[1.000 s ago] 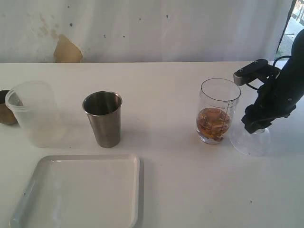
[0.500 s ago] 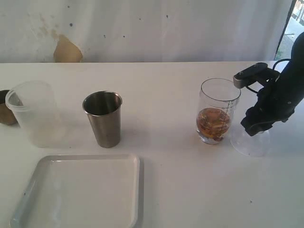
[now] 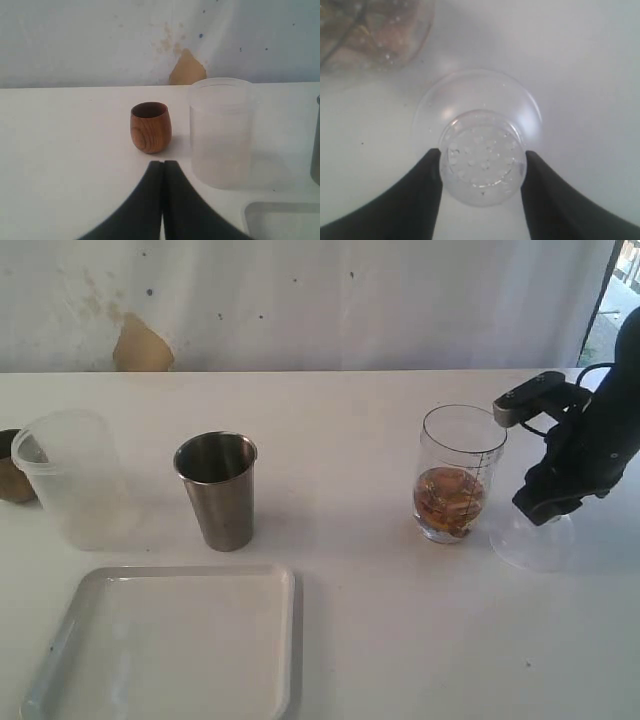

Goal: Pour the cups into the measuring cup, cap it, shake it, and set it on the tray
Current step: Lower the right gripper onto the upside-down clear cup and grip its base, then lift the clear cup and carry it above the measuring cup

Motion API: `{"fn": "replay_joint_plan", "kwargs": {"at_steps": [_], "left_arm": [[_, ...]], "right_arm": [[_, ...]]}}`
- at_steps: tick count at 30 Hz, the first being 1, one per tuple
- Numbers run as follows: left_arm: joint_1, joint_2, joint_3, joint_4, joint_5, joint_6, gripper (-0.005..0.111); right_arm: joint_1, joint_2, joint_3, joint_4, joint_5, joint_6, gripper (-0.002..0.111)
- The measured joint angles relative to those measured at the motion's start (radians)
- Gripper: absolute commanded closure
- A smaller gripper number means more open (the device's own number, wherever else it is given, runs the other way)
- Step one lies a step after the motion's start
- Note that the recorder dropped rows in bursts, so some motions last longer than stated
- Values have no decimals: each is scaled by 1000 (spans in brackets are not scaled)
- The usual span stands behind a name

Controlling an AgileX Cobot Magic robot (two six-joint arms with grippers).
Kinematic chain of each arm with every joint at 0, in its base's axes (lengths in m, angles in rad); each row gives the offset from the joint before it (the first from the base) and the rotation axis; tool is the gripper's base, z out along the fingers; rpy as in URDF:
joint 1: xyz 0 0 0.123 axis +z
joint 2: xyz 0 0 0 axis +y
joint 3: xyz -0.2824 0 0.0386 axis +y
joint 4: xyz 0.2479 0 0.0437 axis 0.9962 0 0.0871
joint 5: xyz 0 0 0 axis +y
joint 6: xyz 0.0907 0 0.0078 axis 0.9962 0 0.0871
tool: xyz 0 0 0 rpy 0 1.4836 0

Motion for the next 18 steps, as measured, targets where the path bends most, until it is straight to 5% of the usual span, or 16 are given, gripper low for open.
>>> {"fn": "replay_joint_plan", "kwargs": {"at_steps": [7, 18], "left_arm": [[0, 0, 0, 0, 0, 0, 107], [0, 0, 0, 0, 0, 0, 107]], "right_arm": [[-2, -98, -29, -20, 53, 24, 108], [-2, -278, -241, -68, 370, 259, 108]]}}
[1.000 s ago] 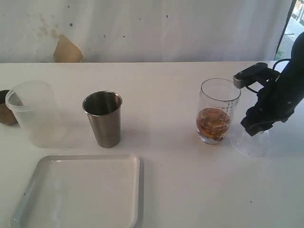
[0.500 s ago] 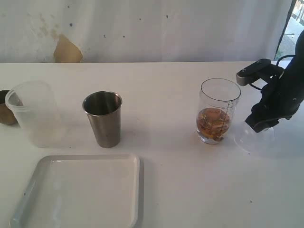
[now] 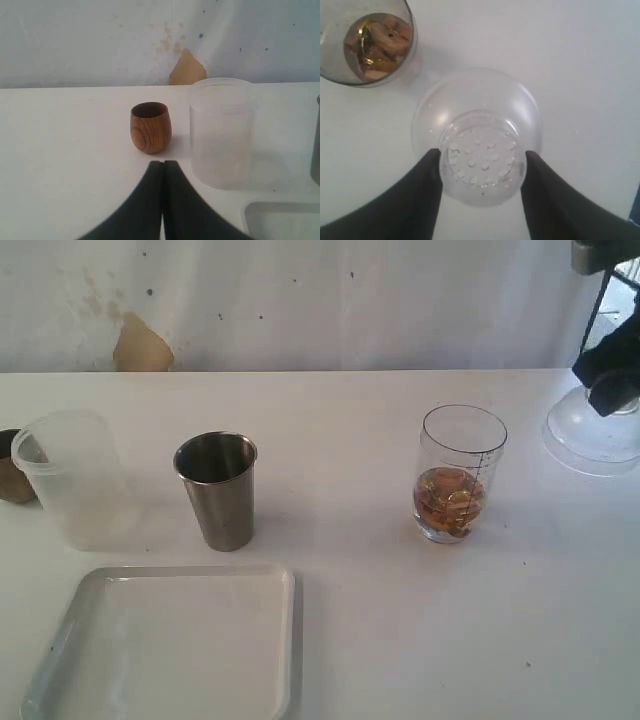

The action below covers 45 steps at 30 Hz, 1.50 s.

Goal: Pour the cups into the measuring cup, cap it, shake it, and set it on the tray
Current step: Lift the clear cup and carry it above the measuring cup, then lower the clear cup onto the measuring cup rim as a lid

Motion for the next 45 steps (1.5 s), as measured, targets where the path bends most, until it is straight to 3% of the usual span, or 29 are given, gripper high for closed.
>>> {"fn": "replay_joint_plan", "kwargs": {"at_steps": [19, 45], "left_arm": [[0, 0, 0, 0, 0, 0, 107], [0, 0, 0, 0, 0, 0, 107]], "right_arm": [[177, 139, -210, 34, 55, 192, 108], [229, 201, -259, 36, 55, 259, 108]]}}
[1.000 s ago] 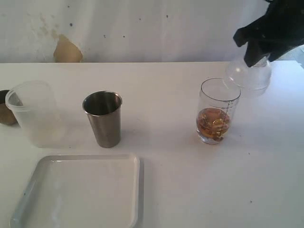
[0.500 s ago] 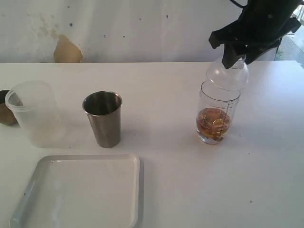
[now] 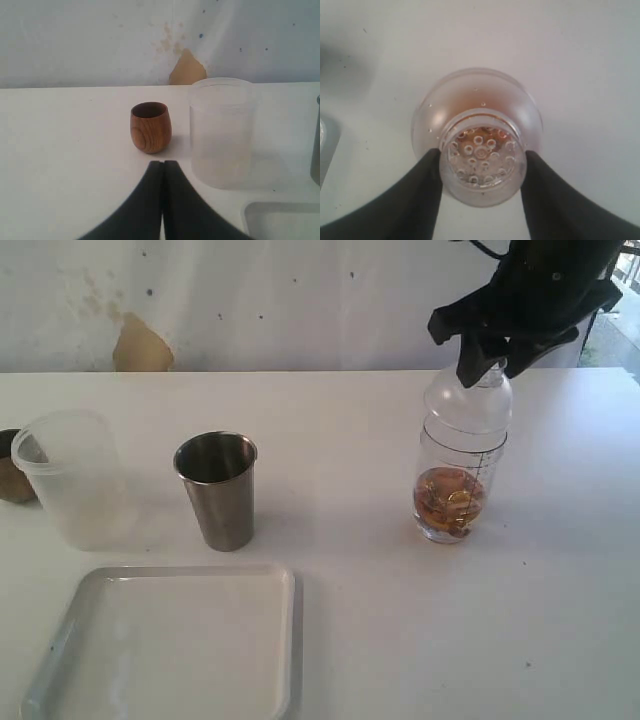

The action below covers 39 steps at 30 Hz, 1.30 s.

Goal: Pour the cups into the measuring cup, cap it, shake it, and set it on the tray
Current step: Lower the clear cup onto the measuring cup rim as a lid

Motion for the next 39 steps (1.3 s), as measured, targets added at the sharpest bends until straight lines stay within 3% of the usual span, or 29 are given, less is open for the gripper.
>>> {"fn": "replay_joint_plan", "kwargs": {"at_steps": [39], "left_arm": [[0, 0, 0, 0, 0, 0, 107]], "right_arm": [[4, 26, 16, -8, -2, 42, 108]]}}
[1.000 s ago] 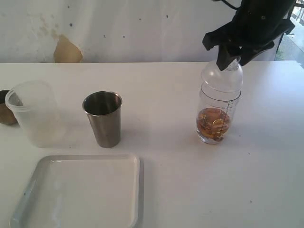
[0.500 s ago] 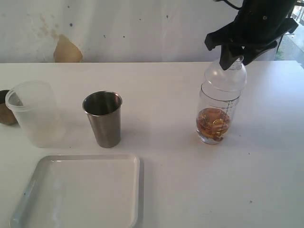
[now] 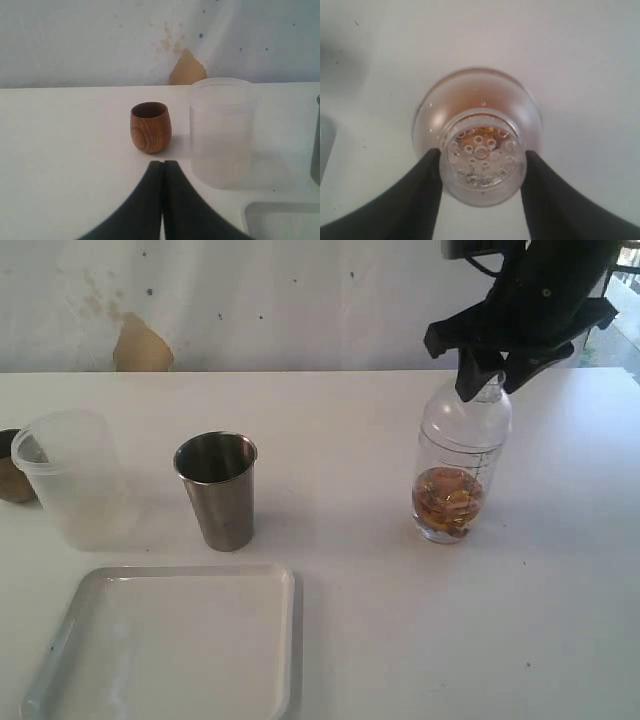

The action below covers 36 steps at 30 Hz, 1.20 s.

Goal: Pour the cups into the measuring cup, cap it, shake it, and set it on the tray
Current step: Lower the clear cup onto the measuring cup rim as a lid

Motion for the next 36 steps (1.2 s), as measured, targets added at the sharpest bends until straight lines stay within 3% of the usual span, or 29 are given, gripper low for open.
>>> {"fn": "replay_joint_plan", "kwargs": {"at_steps": [8, 10, 13, 16, 27, 36], "left_arm": [[0, 0, 0, 0, 0, 0, 107], [0, 0, 0, 0, 0, 0, 107], [0, 0, 0, 0, 0, 0, 107], [0, 0, 0, 0, 0, 0, 107], [0, 0, 0, 0, 0, 0, 107], [0, 0, 0, 0, 0, 0, 107]], "right_arm": [[0, 6, 0, 2, -2, -8, 104], [0, 6, 0, 2, -2, -10, 89], [0, 8, 0, 2, -2, -10, 57], [0, 19, 0, 4, -2, -10, 42], [0, 23, 0, 6, -2, -29, 42], [0, 15, -4, 6, -1, -45, 61]]}}
